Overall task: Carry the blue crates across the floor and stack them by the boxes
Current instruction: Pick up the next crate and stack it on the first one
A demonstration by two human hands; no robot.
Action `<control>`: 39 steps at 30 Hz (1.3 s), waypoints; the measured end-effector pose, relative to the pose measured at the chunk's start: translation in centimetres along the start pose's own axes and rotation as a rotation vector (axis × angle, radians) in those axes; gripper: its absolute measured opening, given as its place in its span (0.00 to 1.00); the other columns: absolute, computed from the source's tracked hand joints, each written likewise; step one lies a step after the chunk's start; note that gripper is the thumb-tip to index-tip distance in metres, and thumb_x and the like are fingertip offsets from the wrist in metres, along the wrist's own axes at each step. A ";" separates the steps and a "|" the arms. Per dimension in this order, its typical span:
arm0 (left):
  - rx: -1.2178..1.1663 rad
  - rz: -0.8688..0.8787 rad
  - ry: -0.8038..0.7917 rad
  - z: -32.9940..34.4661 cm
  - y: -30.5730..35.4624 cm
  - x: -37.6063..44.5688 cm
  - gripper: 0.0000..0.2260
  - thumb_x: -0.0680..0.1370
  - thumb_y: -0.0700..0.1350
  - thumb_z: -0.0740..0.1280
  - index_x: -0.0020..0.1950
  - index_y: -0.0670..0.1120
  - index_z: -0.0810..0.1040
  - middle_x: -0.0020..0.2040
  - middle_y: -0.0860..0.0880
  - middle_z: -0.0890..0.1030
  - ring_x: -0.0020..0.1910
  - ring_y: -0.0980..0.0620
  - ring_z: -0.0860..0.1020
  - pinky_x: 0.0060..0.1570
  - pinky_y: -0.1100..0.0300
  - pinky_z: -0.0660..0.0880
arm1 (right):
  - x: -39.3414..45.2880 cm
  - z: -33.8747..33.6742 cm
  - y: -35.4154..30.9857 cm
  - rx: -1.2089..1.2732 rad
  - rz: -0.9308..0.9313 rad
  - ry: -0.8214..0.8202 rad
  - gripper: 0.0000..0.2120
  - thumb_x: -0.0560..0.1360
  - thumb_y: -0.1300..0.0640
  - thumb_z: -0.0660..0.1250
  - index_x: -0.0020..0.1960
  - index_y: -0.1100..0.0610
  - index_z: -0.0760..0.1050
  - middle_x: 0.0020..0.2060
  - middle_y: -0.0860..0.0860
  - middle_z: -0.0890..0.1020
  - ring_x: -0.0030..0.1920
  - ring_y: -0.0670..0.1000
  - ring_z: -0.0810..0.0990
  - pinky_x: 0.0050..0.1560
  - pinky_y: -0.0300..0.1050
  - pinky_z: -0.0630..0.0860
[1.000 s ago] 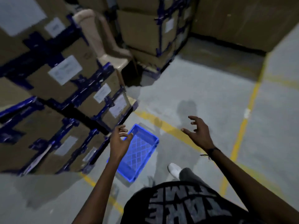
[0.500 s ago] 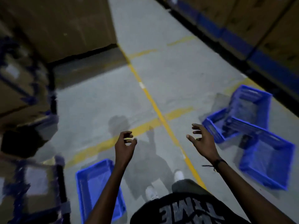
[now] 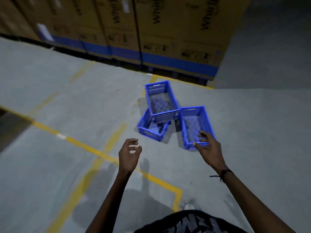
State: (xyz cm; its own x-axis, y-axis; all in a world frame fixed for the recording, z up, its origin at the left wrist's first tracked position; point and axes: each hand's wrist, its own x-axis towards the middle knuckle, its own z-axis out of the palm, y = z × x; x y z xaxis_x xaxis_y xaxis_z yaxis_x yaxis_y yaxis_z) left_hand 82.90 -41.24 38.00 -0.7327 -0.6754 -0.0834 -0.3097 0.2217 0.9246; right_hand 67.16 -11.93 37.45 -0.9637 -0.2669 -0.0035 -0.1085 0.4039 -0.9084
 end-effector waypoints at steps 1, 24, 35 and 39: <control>-0.005 0.013 -0.024 2.9 1.0 0.6 0.11 0.76 0.36 0.72 0.55 0.47 0.79 0.51 0.50 0.84 0.42 0.54 0.82 0.44 0.70 0.75 | 0.8 -2.4 1.2 -0.006 0.008 0.030 0.25 0.71 0.60 0.77 0.66 0.54 0.74 0.57 0.49 0.82 0.56 0.47 0.81 0.49 0.41 0.80; -0.080 -0.020 -0.035 38.8 14.3 22.4 0.11 0.75 0.30 0.69 0.56 0.39 0.79 0.47 0.52 0.82 0.44 0.51 0.80 0.43 0.71 0.76 | 34.9 -23.0 8.7 0.036 0.075 0.046 0.23 0.72 0.60 0.74 0.65 0.48 0.73 0.48 0.47 0.84 0.49 0.46 0.82 0.44 0.41 0.79; 0.014 -0.119 0.178 44.8 16.3 31.2 0.10 0.74 0.37 0.71 0.55 0.43 0.80 0.51 0.51 0.83 0.45 0.66 0.79 0.45 0.71 0.74 | 55.8 -21.2 9.3 -0.060 -0.017 -0.357 0.23 0.73 0.61 0.74 0.66 0.50 0.73 0.48 0.49 0.83 0.48 0.44 0.83 0.44 0.29 0.76; 0.053 -0.227 0.282 47.9 15.7 32.0 0.09 0.75 0.36 0.70 0.55 0.43 0.81 0.52 0.50 0.84 0.46 0.58 0.81 0.43 0.72 0.74 | 63.8 -19.3 10.6 -0.119 -0.085 -0.558 0.22 0.73 0.60 0.73 0.65 0.50 0.73 0.47 0.49 0.83 0.47 0.43 0.83 0.46 0.30 0.77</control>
State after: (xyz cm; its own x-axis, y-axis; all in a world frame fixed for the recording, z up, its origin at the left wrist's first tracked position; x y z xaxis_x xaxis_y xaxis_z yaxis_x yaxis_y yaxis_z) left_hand 25.56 -25.69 32.09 -0.4480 -0.8775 -0.1714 -0.4815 0.0753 0.8732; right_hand -0.18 -7.83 35.68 -0.6794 -0.7107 -0.1825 -0.2376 0.4484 -0.8617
